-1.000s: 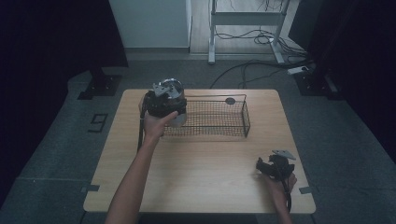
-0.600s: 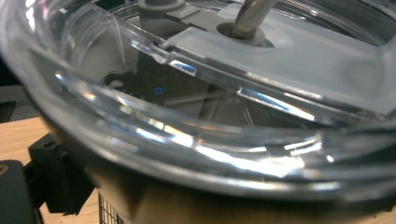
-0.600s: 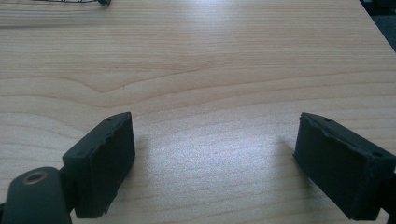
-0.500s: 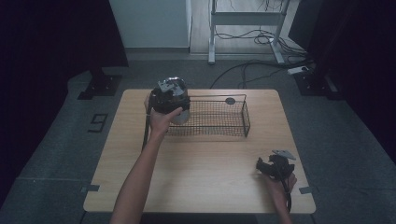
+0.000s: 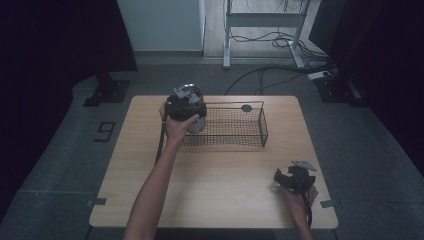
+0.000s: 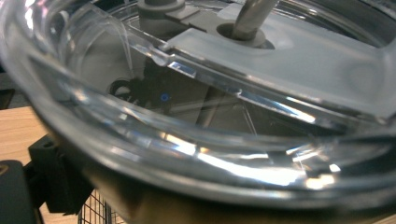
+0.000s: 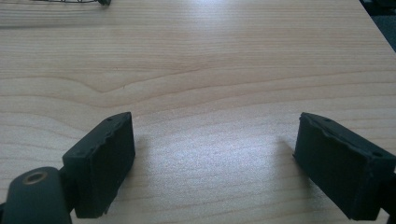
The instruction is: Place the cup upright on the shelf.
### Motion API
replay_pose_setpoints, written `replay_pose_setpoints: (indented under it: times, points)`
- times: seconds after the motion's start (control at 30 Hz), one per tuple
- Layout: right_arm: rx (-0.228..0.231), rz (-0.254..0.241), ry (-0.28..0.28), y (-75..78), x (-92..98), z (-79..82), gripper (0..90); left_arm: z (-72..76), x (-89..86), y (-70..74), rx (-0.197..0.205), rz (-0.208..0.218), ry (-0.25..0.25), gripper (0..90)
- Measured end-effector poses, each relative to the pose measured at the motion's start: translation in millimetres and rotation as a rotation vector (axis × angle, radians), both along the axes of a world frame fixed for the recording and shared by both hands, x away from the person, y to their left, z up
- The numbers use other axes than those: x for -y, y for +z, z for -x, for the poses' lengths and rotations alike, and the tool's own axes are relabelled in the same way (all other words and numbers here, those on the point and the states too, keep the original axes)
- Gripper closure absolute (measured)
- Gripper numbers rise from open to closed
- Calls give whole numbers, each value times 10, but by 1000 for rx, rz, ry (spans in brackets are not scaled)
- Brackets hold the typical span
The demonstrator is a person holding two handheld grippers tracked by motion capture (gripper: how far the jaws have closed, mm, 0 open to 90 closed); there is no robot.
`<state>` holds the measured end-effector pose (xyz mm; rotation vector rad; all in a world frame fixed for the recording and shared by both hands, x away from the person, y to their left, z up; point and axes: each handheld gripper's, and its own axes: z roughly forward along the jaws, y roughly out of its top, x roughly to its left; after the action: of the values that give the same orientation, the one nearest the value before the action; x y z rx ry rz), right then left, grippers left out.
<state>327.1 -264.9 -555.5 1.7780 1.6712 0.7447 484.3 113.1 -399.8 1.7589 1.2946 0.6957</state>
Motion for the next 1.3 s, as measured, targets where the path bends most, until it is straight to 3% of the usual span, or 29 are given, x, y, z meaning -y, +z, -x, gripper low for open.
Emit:
replay_pose_setpoints:
  times: [0.3,0.57,0.73,0.87,1.23,1.3]
  points:
    - [0,0,0,0,0,0,120,-101,43,-149,-21,-44,18,38]
    - [0,1,1,0,0,-1,121,-136,99,-329,-52,-36,16,38]
    - [2,0,3,-1,2,-3,121,-162,85,-416,-71,-2,22,38]
    - [2,1,2,-1,2,-2,122,-173,74,-469,-82,-23,22,38]
    - [1,2,0,0,2,0,124,-177,58,-647,-119,0,28,37]
    - [1,2,1,1,1,0,125,-163,76,-671,-106,-5,26,37]
